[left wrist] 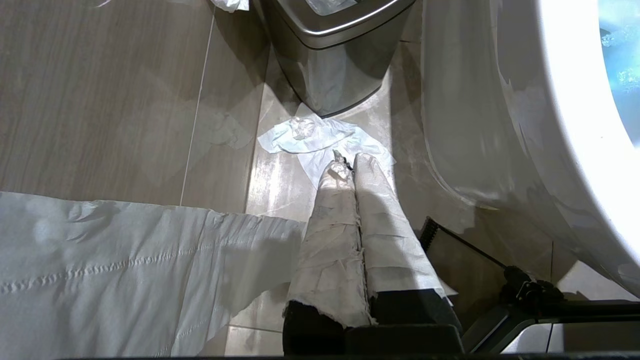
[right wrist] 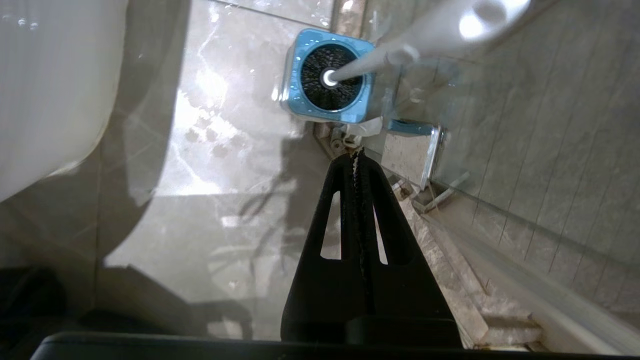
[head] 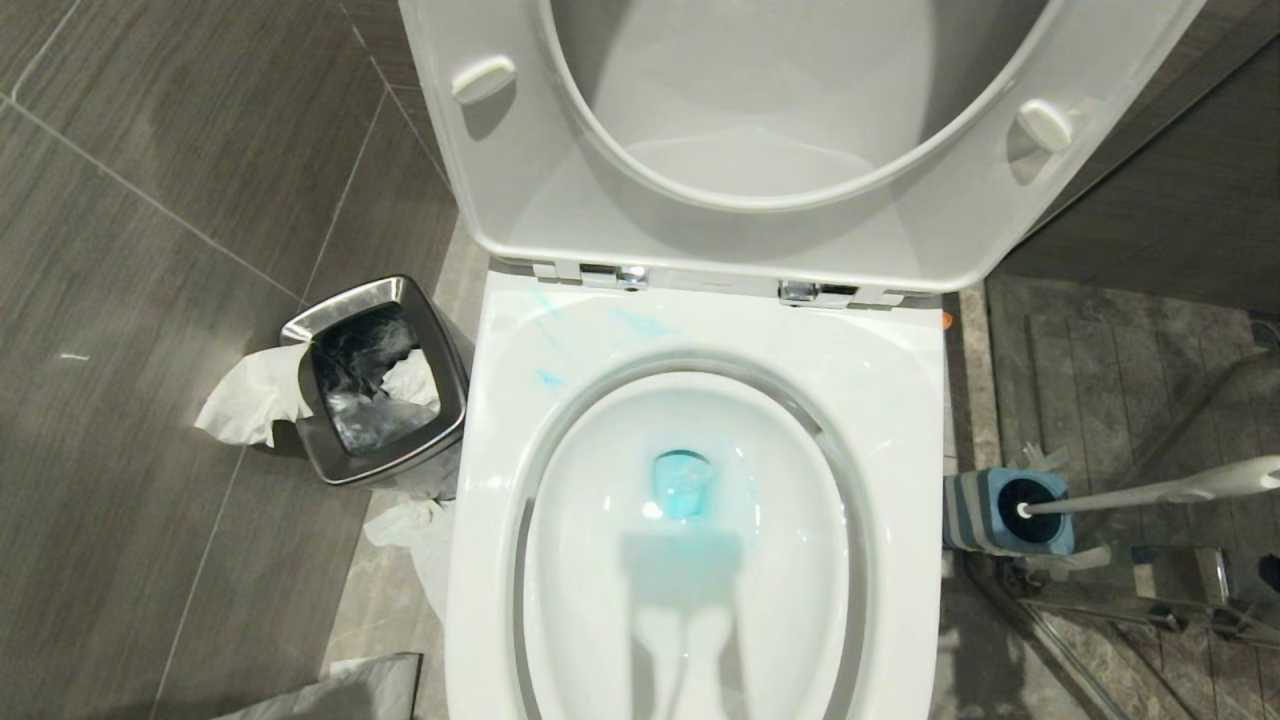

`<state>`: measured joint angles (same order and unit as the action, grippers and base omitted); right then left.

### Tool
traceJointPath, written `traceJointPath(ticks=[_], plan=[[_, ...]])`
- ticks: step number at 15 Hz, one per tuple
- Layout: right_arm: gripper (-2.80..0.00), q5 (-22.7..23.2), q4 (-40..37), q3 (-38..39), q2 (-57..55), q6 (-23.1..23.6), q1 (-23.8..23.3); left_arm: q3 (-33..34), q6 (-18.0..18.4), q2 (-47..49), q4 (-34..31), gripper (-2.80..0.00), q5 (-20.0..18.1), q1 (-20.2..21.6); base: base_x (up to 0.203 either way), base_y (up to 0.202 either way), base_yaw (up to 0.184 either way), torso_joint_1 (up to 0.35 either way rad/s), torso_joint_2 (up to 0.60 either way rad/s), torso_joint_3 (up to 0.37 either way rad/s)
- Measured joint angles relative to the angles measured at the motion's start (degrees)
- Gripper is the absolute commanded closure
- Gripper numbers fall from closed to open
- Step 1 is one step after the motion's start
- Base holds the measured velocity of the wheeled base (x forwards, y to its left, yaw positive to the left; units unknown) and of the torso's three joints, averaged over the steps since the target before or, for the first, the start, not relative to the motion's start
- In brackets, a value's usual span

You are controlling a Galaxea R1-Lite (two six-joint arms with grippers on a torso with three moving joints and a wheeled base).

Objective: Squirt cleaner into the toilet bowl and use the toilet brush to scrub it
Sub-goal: Scrub the toilet bowl

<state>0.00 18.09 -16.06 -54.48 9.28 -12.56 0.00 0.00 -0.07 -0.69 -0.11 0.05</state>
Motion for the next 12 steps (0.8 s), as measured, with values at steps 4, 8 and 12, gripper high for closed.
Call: traceJointPath(ticks=[4,8,12], plan=[[0.0,0.1,6.9,7.1,3.6,-0.2,0.2,0.0,0.0,0.0,0.0,0.0,0.0,0.0,0.0,0.0,0.0,0.0,0.0,0.0],[0.0,3.9,7.1,12.0,11.1,0.5,0.2,0.0,0.0,0.0,0.0,0.0,0.0,0.0,0.0,0.0,0.0,0.0,0.0,0.0],[0.0,4.0,8.5,15.8,15.9,0.8,0.0,0.0,0.0,0.0,0.0,0.0,0.0,0.0,0.0,0.0,0.0,0.0,0.0,0.0]])
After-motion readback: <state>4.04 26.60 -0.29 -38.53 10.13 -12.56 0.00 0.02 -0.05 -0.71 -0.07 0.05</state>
